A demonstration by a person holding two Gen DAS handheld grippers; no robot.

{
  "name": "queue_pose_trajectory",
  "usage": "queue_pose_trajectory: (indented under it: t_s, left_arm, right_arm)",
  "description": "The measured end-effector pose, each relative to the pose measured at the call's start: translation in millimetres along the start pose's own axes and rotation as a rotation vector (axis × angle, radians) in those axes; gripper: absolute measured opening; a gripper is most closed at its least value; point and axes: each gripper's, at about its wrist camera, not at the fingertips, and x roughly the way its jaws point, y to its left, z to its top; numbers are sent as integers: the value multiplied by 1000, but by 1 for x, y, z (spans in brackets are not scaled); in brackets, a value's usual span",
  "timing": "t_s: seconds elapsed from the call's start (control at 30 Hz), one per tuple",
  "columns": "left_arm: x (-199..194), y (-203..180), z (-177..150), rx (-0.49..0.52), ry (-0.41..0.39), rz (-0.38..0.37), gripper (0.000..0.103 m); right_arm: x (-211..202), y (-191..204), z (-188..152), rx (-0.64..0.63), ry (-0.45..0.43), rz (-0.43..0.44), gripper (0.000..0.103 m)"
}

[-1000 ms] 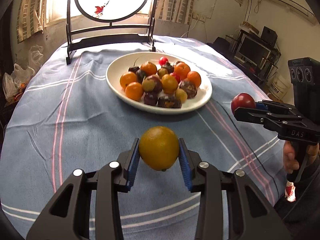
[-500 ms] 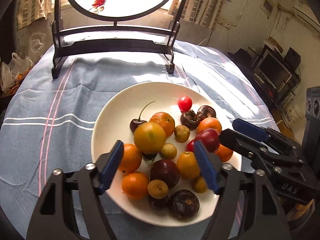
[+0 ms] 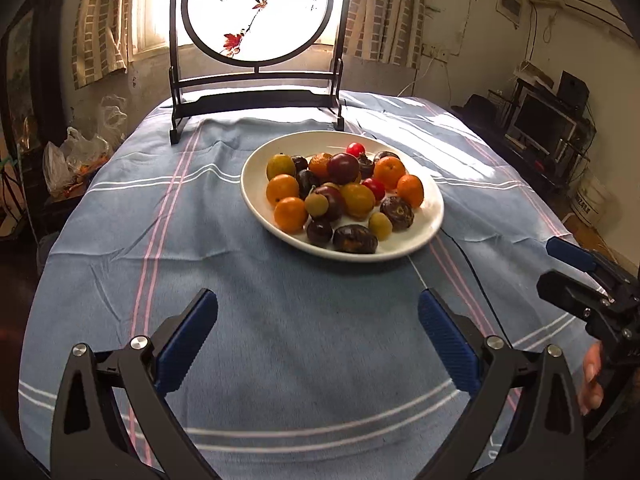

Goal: Organize fruits

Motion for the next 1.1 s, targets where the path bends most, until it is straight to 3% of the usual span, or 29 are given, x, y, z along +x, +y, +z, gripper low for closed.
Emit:
queue_pose_trajectory:
  t_s: [0.1,0.3,0.4,0.7,1.1]
  left_arm:
    - [-29,-2,-21,-49,-37,-49,98]
    - [-81,-16,-41,-15,-116,91,98]
    - [-103,-14,-50,-41,-152,99,98]
    - [-140,-21,-72,-24,-174,207,98]
    - [-164,-27,-73,-28,-220,232,98]
  right_arm:
    - [-28,-6,-13,-15,-56,-47,100]
    - [-75,-29,-24,32,-71,-101,100]
    - [-102,-36,-34,38,-115,-142,100]
    - [-151,-46,-58,33,-161,-197,100]
    - [-172,-47,-57,38,-191,-211,100]
